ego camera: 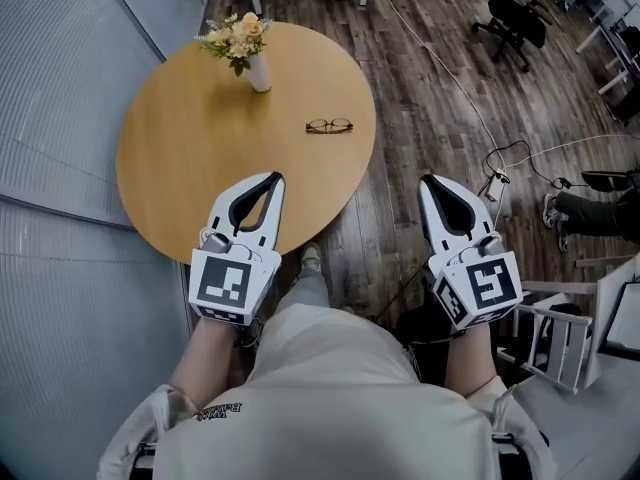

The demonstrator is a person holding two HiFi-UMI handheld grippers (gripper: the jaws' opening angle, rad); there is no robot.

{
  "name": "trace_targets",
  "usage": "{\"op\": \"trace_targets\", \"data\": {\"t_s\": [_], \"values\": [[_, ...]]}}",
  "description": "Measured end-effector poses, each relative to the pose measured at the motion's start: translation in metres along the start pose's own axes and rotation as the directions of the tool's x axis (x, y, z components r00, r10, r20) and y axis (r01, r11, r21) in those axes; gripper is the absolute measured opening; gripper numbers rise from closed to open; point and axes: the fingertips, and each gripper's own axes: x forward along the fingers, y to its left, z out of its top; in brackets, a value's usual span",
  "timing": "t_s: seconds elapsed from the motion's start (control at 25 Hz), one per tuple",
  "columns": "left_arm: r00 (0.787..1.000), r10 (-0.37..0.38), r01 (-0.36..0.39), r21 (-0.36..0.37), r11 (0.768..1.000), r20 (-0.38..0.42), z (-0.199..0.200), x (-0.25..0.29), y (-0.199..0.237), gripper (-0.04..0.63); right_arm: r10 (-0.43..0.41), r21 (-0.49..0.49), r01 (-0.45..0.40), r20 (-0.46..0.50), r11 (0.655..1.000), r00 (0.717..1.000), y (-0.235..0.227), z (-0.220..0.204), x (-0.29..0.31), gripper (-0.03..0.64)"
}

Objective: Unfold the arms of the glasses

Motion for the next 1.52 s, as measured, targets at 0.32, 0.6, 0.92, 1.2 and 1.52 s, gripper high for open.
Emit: {"op": "trace_targets", "data": {"t_s": [0.32,0.6,0.92,1.2,1.52], "values": [[0.999,-0.036,0.036,-0.012,0.999,-0.003,-0.007,0.034,0.053,0.023,-0.026,-0.004,0.025,-0.039,1.0,0.999,-0.003,0.01,0.059,0.034],[0.998,-0.061,0.061,-0.016,0.998,0.022,0.0,0.055,0.092,0.023,-0.052,-0.02,0.051,-0.04,0.999,0.998,-0.004,0.031,0.099,0.034],[0.997,-0.065,0.065,-0.017,0.998,0.033,0.001,0.075,0.12,0.023,-0.069,-0.035,0.068,-0.043,0.997,0.997,-0.01,0.041,0.129,0.034],[0.998,-0.055,0.055,-0.013,0.998,0.012,-0.001,0.086,0.12,0.023,-0.062,-0.026,0.062,-0.028,0.998,0.998,-0.024,0.043,0.135,0.034],[1.0,0.021,-0.021,-0.018,1.0,-0.012,0.006,0.094,0.116,0.023,-0.047,-0.024,0.046,-0.018,0.999,0.999,-0.053,0.04,0.13,0.034]]}}
